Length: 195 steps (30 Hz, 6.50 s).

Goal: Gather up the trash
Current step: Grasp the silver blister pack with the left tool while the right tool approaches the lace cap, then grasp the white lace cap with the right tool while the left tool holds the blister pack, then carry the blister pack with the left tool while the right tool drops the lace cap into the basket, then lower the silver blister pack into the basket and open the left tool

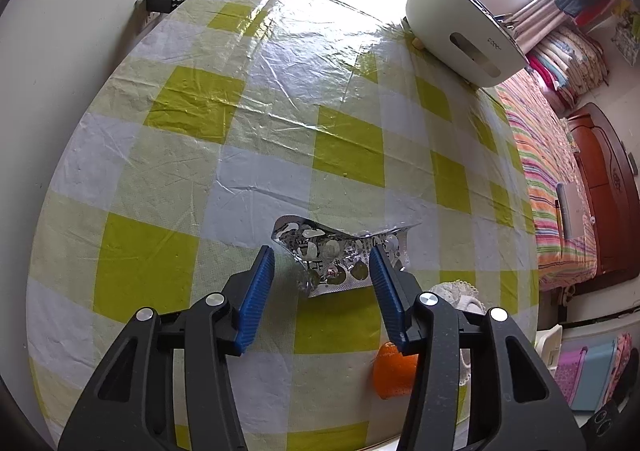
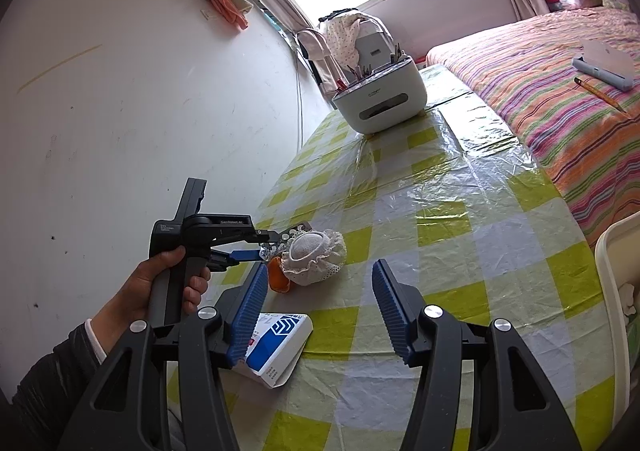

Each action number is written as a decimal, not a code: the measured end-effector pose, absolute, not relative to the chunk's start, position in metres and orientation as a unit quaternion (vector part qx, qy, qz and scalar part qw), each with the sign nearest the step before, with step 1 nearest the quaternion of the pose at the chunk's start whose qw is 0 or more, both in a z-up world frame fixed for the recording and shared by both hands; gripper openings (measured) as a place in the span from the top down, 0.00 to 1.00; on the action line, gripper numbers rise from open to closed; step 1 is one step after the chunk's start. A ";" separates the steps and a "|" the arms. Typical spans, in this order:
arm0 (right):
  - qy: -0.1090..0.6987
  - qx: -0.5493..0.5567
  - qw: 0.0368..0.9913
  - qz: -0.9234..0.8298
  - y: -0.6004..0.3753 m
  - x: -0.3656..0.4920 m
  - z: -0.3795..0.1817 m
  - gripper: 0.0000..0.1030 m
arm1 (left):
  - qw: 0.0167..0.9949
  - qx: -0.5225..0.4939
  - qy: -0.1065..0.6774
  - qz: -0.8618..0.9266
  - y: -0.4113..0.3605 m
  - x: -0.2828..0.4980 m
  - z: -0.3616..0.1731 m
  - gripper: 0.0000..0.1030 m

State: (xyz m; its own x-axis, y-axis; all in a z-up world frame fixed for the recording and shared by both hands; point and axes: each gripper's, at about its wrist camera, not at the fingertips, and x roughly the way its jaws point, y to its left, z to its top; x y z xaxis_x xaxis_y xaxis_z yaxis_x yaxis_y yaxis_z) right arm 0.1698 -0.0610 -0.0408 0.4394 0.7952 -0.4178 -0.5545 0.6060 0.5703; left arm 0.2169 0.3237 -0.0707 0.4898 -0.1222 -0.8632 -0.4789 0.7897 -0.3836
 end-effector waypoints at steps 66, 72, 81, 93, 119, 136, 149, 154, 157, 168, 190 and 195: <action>0.354 0.165 0.812 0.434 -0.033 0.202 -0.043 0.62 | 0.860 -0.326 0.388 0.063 0.275 0.145 0.004 0.92; 0.337 0.188 0.816 0.431 -0.068 0.189 -0.037 0.62 | 0.871 -0.295 0.390 0.042 0.243 0.151 0.012 0.92; 0.320 0.224 0.822 0.415 -0.107 0.183 -0.036 0.62 | 0.880 -0.256 0.400 0.014 0.202 0.160 0.017 0.92; 0.299 0.252 0.829 0.399 -0.150 0.178 -0.032 0.62 | 0.882 -0.224 0.414 -0.007 0.165 0.174 0.015 0.92; 0.265 0.324 0.852 0.316 -0.243 0.190 -0.045 0.62 | 0.879 -0.172 0.444 -0.044 0.104 0.184 0.003 0.92; 0.256 0.327 0.873 0.254 -0.272 0.190 -0.048 0.62 | 0.877 -0.166 0.448 -0.048 0.099 0.183 0.000 0.92; 0.257 0.351 0.878 0.199 -0.310 0.195 -0.062 0.62 | 0.875 -0.160 0.454 -0.049 0.093 0.186 -0.004 0.92; 0.266 0.352 0.880 0.177 -0.314 0.198 -0.067 0.60 | 0.876 -0.160 0.451 -0.052 0.092 0.184 -0.002 0.92; 0.275 0.348 0.881 0.167 -0.313 0.201 -0.069 0.60 | 0.876 -0.163 0.451 -0.053 0.092 0.184 -0.001 0.92; 0.256 0.361 0.885 0.142 -0.315 0.196 -0.070 0.38 | 0.872 -0.158 0.460 -0.061 0.080 0.186 -0.007 0.92; 0.183 0.400 0.888 0.132 -0.350 0.180 -0.053 0.38 | 0.861 -0.140 0.477 -0.105 -0.032 0.228 -0.026 0.92; 0.175 0.406 0.887 0.132 -0.355 0.178 -0.052 0.38 | 0.860 -0.140 0.479 -0.107 -0.051 0.245 -0.024 0.92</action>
State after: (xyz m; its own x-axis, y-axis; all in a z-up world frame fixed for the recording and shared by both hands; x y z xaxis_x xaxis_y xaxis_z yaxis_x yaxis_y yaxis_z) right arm 0.1775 -0.3553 -0.0516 0.9039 0.3764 -0.2032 -0.0927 0.6360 0.7661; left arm 0.2454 -0.0514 -0.0240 0.5190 -0.3175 -0.7936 0.0499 0.9381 -0.3427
